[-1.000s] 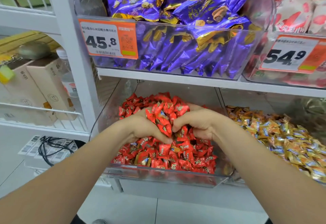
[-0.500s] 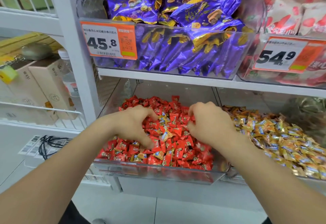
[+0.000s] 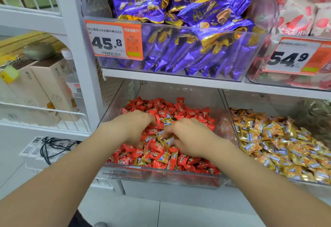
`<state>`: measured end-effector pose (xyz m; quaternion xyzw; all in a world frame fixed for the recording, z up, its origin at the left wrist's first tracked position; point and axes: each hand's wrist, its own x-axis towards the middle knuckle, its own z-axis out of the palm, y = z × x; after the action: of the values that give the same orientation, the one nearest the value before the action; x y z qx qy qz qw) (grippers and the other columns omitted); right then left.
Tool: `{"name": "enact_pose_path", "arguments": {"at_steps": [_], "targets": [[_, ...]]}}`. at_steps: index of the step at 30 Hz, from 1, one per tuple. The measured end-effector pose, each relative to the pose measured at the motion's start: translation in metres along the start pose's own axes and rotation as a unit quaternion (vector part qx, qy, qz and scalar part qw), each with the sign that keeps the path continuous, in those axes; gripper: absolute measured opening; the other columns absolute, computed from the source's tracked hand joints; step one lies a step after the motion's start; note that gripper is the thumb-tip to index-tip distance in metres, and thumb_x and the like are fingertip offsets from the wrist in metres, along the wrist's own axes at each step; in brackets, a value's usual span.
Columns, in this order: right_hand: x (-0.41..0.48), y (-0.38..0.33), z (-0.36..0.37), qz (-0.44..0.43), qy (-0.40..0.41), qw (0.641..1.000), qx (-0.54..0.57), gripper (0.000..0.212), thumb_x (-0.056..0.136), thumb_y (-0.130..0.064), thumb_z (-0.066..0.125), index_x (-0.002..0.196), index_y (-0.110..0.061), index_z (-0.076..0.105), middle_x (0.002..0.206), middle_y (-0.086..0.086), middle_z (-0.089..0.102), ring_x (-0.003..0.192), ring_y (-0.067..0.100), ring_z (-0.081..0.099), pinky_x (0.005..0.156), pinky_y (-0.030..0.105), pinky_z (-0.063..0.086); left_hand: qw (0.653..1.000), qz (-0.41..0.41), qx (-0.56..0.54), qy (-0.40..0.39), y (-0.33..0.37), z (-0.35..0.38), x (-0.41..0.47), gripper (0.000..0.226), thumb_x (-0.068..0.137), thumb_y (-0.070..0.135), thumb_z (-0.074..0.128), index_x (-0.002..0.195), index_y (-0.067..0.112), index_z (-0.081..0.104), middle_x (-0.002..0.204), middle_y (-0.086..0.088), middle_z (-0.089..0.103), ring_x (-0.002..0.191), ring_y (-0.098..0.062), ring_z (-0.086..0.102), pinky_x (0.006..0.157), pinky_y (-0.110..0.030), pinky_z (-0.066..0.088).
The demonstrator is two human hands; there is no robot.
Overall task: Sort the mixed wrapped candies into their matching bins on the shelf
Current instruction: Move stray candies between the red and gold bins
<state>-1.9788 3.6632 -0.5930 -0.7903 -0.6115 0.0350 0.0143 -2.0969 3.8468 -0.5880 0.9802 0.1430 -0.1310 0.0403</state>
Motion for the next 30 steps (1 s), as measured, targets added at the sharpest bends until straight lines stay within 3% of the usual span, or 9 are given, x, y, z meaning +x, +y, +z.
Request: {"name": "enact_pose_path", "arguments": {"at_steps": [4, 6, 8, 12, 16, 20, 23, 26, 30], "targets": [[-0.004, 0.009, -0.012, 0.058, 0.001, 0.998, 0.002, 0.015, 0.081, -0.035, 0.069, 0.094, -0.028, 0.069, 0.088, -0.012, 0.068, 0.095, 0.02, 0.064, 0.093, 0.038, 0.049, 0.997, 0.016, 0.066, 0.039, 0.0, -0.004, 0.0, 0.062, 0.08, 0.004, 0.071, 0.135, 0.029, 0.059, 0.124, -0.002, 0.051, 0.12, -0.026, 0.049, 0.099, -0.044, 0.05], [-0.008, 0.014, -0.016, 0.091, 0.021, 0.995, 0.027, 0.019, 0.072, -0.043, 0.074, 0.081, -0.028, 0.067, 0.08, -0.015, 0.064, 0.087, 0.015, 0.059, 0.091, 0.037, 0.046, 0.994, 0.063, -0.018, 0.083, 0.006, -0.008, 0.001, 0.052, 0.079, 0.016, 0.073, 0.129, 0.028, 0.062, 0.122, 0.002, 0.054, 0.118, -0.021, 0.05, 0.102, -0.041, 0.048], [-0.011, 0.016, -0.022, 0.124, 0.062, 0.983, 0.123, 0.022, 0.066, -0.041, 0.077, 0.072, -0.024, 0.064, 0.071, -0.013, 0.064, 0.078, 0.009, 0.058, 0.077, 0.032, 0.046, 0.985, 0.099, -0.1, 0.102, 0.016, -0.007, 0.002, 0.041, 0.082, 0.031, 0.075, 0.122, 0.027, 0.068, 0.116, 0.006, 0.064, 0.108, -0.014, 0.058, 0.099, -0.037, 0.05], [-0.013, 0.014, -0.031, 0.193, 0.151, 0.936, 0.253, 0.025, 0.071, -0.033, 0.076, 0.073, -0.014, 0.06, 0.051, -0.009, 0.059, 0.051, 0.004, 0.049, 0.056, 0.026, 0.044, 0.991, 0.101, -0.076, 0.045, 0.035, 0.007, 0.01, 0.058, 0.081, 0.052, 0.083, 0.127, 0.02, 0.067, 0.111, 0.002, 0.069, 0.106, -0.02, 0.063, 0.086, -0.033, 0.051], [-0.013, 0.009, -0.031, 0.202, 0.143, 0.934, 0.257, 0.009, 0.08, -0.03, 0.068, 0.077, -0.023, 0.072, 0.056, -0.006, 0.069, 0.055, 0.009, 0.065, 0.067, 0.028, 0.058, 0.994, 0.086, -0.055, 0.042, 0.041, 0.013, 0.017, 0.049, 0.08, 0.045, 0.083, 0.12, 0.021, 0.067, 0.098, 0.002, 0.063, 0.097, -0.023, 0.062, 0.084, -0.039, 0.056], [-0.013, 0.002, -0.03, 0.17, 0.127, 0.945, 0.247, 0.02, 0.085, -0.016, 0.062, 0.068, -0.014, 0.072, 0.061, -0.004, 0.07, 0.053, 0.007, 0.059, 0.057, 0.023, 0.05, 0.992, 0.088, -0.074, 0.048, 0.04, 0.013, 0.018, 0.028, 0.089, 0.031, 0.074, 0.113, 0.02, 0.068, 0.096, 0.001, 0.062, 0.095, -0.025, 0.063, 0.08, -0.038, 0.055], [-0.011, 0.001, -0.029, 0.126, 0.094, 0.947, 0.278, 0.023, 0.098, -0.013, 0.054, 0.086, -0.017, 0.073, 0.05, -0.016, 0.057, 0.044, 0.001, 0.05, 0.047, 0.014, 0.035, 0.989, 0.074, -0.119, 0.043, 0.029, 0.006, 0.015, 0.028, 0.097, 0.026, 0.07, 0.124, 0.023, 0.064, 0.091, 0.008, 0.054, 0.093, -0.02, 0.054, 0.076, -0.032, 0.042], [-0.006, 0.004, -0.02, 0.067, 0.075, 0.968, 0.231, 0.023, 0.108, -0.013, 0.043, 0.117, -0.023, 0.062, 0.061, -0.01, 0.053, 0.051, 0.004, 0.051, 0.05, 0.02, 0.035, 0.984, 0.051, -0.163, 0.05, 0.015, 0.0, 0.009, 0.022, 0.099, 0.029, 0.067, 0.121, 0.029, 0.063, 0.087, 0.014, 0.051, 0.087, -0.017, 0.049, 0.074, -0.031, 0.039], [0.009, 0.013, -0.01, 0.059, 0.025, 0.988, 0.143, 0.062, 0.091, 0.008, 0.042, 0.142, -0.023, 0.056, 0.105, -0.005, 0.055, 0.098, 0.014, 0.052, 0.083, 0.027, 0.039, 0.97, 0.015, -0.242, 0.025, -0.001, -0.009, -0.004, 0.014, 0.096, 0.04, 0.07, 0.107, 0.033, 0.066, 0.087, 0.005, 0.07, 0.071, -0.013, 0.066, 0.069, -0.035, 0.055]]}}
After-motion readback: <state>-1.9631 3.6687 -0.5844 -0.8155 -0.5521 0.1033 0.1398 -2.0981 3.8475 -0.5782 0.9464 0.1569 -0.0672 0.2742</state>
